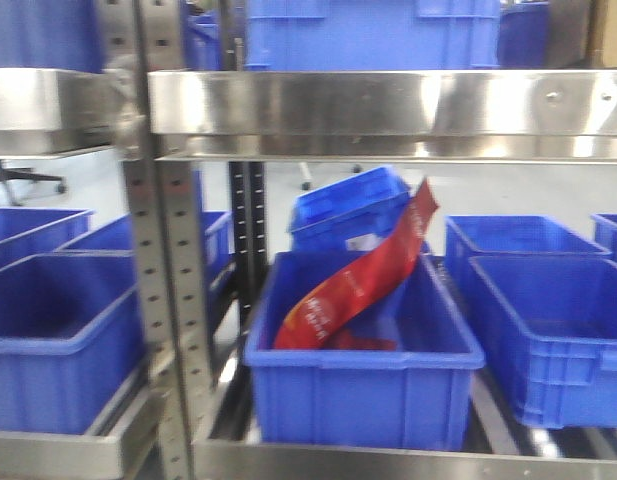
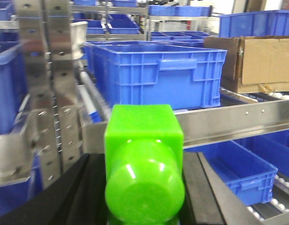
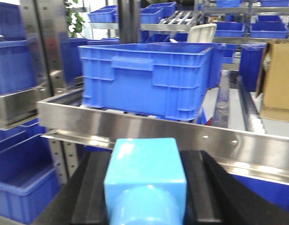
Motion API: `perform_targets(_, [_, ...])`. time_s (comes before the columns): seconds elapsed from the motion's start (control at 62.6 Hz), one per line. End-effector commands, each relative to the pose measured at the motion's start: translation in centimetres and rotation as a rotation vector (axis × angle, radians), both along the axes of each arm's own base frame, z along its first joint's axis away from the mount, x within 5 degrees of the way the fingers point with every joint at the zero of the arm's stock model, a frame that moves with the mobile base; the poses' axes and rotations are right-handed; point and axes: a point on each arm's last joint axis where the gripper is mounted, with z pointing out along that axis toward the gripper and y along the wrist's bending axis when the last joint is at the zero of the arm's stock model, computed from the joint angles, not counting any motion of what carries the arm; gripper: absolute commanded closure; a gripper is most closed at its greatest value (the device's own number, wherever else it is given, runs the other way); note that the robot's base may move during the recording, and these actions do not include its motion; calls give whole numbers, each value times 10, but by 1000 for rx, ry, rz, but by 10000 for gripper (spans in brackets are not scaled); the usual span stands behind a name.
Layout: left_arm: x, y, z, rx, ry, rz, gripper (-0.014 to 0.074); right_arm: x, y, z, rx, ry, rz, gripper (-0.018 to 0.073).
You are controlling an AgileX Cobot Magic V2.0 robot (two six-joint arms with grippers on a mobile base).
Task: Grab block from conveyor and place in blue bin
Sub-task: 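Move both held blocks over the open blue bin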
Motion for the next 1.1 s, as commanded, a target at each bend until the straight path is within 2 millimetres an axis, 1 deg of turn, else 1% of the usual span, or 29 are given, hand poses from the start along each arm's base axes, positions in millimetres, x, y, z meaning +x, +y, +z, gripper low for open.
perform_targets(0.0, [-1, 0, 2, -2, -19, -6, 707, -1, 0, 5, 1, -35, 0, 710])
perform_targets(1.086, [-1, 0, 2, -2, -19, -6, 707, -1, 0, 5, 1, -35, 0, 710])
